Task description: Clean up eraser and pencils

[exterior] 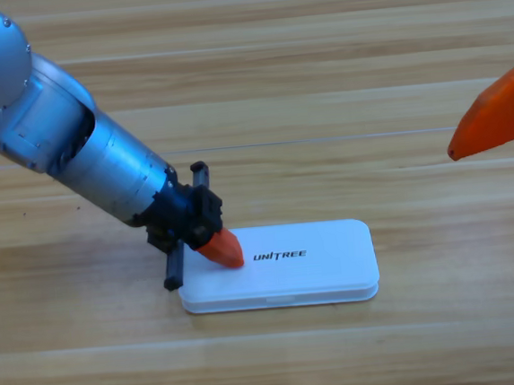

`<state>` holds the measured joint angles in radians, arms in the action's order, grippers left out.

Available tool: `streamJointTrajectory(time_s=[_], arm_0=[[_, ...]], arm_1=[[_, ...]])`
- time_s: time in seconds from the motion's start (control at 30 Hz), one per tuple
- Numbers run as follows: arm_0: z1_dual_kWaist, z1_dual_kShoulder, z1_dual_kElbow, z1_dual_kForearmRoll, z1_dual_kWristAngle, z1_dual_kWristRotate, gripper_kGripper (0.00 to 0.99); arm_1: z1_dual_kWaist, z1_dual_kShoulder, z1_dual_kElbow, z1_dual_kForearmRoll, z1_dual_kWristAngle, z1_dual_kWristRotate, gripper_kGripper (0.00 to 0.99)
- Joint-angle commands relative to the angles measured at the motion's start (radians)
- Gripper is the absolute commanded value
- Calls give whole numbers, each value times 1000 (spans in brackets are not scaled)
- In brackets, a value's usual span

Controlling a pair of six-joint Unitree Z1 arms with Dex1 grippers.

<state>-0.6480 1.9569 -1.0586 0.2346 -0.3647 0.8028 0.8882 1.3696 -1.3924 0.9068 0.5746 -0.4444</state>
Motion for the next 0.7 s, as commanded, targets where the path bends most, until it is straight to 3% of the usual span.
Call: streamJointTrajectory(time_s=[0.03, 0.13, 0.23, 0.3, 0.47, 0.63, 0.7], arm_0=[[-47, 16, 29, 22, 29, -10, 0], [-47, -47, 28, 51, 41, -8, 738], [-47, -116, 28, 69, 49, -13, 943], [-47, -171, 28, 84, 50, -16, 990], [-47, -343, -12, 169, 53, -71, 990], [-148, -411, -185, 361, 55, -140, 990], [-202, -438, -208, 377, 58, -155, 990]], arm_1=[[21, 2, 24, -14, 14, 6, 931], [21, 6, 24, -14, 16, 6, 931], [21, 6, 24, -14, 14, 6, 931], [23, 6, 24, -14, 14, 6, 931], [23, 8, 24, -14, 14, 6, 931], [23, 11, 24, -14, 14, 6, 931], [25, 13, 24, -14, 14, 6, 931]])
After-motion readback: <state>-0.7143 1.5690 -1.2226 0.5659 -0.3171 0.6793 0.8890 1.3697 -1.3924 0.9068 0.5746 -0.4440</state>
